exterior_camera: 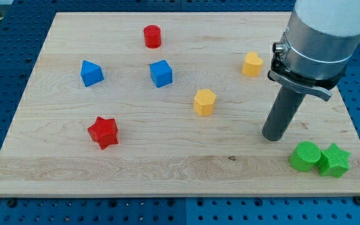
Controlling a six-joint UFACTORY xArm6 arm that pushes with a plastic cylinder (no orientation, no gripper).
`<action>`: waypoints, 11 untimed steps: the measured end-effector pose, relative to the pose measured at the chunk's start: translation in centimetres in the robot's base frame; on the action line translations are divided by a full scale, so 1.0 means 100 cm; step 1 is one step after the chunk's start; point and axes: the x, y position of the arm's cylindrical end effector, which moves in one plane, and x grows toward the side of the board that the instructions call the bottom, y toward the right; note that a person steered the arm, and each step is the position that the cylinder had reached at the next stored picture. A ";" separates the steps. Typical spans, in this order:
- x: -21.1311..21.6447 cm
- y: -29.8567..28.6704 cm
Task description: Move the hexagon towards the green blocks
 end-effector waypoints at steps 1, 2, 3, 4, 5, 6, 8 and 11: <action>-0.028 -0.021; -0.068 -0.047; -0.082 -0.055; -0.116 -0.069; -0.119 -0.112; -0.088 -0.145; -0.075 -0.099; -0.037 -0.110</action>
